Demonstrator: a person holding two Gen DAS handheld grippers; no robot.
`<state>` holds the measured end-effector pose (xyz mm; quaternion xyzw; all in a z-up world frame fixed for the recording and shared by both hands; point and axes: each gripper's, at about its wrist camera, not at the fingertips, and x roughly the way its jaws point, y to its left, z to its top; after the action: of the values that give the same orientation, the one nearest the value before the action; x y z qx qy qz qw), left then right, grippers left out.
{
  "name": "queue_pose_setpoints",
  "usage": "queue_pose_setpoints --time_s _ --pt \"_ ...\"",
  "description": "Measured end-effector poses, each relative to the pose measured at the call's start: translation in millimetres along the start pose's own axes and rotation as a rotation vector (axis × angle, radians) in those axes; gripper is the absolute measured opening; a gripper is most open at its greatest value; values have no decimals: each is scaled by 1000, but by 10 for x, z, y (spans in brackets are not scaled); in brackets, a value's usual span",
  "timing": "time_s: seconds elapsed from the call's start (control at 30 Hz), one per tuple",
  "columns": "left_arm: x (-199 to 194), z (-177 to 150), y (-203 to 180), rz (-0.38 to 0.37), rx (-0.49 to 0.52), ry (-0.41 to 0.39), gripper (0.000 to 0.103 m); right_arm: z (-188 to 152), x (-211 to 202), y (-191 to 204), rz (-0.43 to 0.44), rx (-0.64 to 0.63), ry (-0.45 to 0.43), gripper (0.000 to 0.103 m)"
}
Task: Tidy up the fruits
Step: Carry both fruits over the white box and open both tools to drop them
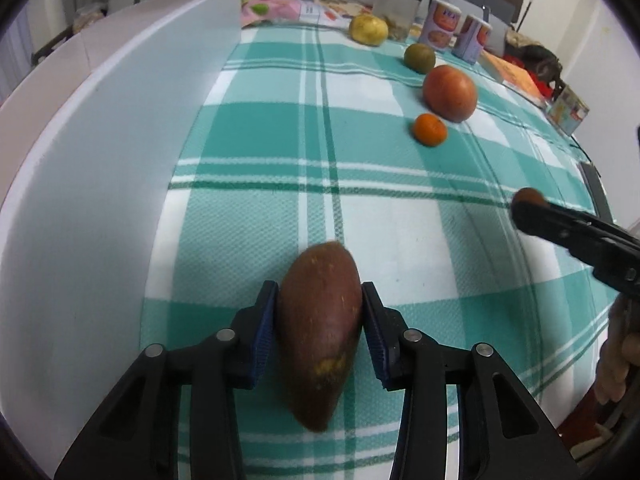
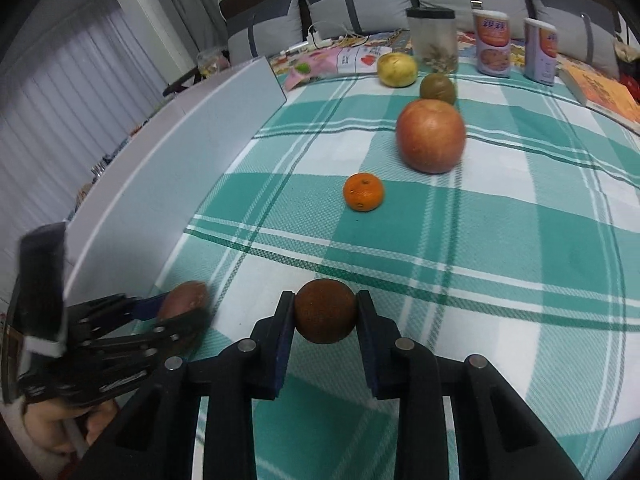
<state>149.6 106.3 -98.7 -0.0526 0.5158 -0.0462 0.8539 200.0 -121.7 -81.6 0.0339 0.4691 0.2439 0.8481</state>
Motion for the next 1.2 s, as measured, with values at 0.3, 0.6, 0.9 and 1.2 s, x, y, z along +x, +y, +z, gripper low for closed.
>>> queue_pose_setpoints --time_s 0.3,0.6,0.9,1.2 --pt "-42 -43 54 -11 -27 3 40 -79 -76 9 10 10 38 30" --pt "-1613 224 583 -218 -227 -196 40 879 -359 1332 246 -168 -20 30" --pt "-1217 426 1903 -7 -408 -24 40 1283 671 2737 269 -350 202 30" --pt "-1061 194 1960 167 -385 -23 82 1089 871 2704 125 -382 129 102"
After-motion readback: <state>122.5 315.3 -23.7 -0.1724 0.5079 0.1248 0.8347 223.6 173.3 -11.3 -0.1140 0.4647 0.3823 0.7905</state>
